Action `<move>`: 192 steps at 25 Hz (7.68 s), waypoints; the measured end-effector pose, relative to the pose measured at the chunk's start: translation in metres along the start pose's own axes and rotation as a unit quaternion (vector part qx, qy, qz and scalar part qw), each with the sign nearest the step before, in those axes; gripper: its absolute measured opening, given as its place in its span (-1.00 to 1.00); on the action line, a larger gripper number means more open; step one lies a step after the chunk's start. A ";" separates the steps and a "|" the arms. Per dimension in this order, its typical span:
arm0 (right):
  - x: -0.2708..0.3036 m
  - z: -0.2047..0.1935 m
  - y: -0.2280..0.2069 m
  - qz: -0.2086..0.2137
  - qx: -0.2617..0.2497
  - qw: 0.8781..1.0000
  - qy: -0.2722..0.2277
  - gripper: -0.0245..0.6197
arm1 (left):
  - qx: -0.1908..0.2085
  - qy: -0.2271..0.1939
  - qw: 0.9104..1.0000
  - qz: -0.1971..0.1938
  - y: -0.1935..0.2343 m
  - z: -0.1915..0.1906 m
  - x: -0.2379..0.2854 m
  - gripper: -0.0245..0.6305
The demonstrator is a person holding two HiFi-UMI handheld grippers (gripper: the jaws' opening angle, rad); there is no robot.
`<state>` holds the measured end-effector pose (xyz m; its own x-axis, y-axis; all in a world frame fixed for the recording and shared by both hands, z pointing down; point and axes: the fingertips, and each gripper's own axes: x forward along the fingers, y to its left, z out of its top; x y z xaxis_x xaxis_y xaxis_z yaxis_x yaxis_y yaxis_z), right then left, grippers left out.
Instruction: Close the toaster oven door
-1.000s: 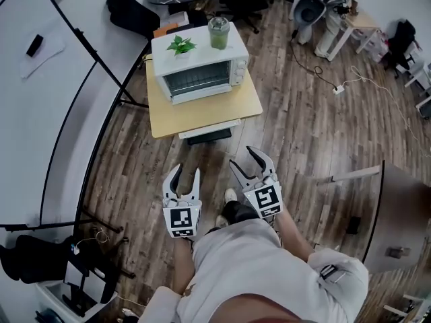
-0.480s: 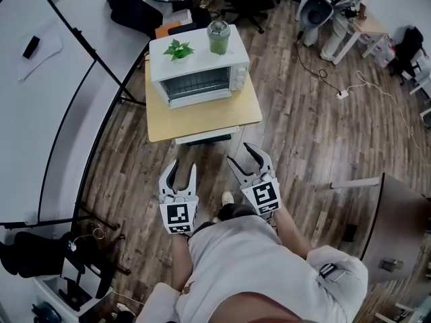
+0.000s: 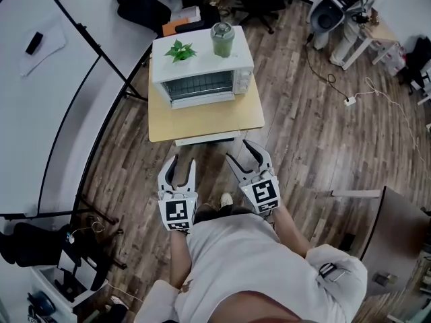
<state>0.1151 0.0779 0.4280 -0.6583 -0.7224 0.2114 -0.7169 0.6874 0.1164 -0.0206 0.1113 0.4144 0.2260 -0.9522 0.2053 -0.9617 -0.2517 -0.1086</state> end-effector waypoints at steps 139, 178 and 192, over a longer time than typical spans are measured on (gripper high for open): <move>0.177 -0.336 -0.085 -0.054 0.247 0.901 0.353 -0.14 | -0.199 0.356 0.911 -0.056 0.095 -0.354 0.196 -0.08; 0.159 -0.245 -0.100 -0.080 0.292 0.921 0.246 -0.16 | -0.198 0.271 0.940 -0.060 0.112 -0.261 0.180 -0.07; 0.162 -0.206 -0.112 -0.087 0.318 0.924 0.192 -0.16 | -0.183 0.221 0.957 -0.048 0.125 -0.218 0.182 -0.08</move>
<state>0.1360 -0.1006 0.6490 -0.4783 -0.6545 0.5855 -0.8743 0.2925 -0.3873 -0.1330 -0.0562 0.6503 0.3056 -0.7414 0.5974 -0.9482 -0.1795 0.2622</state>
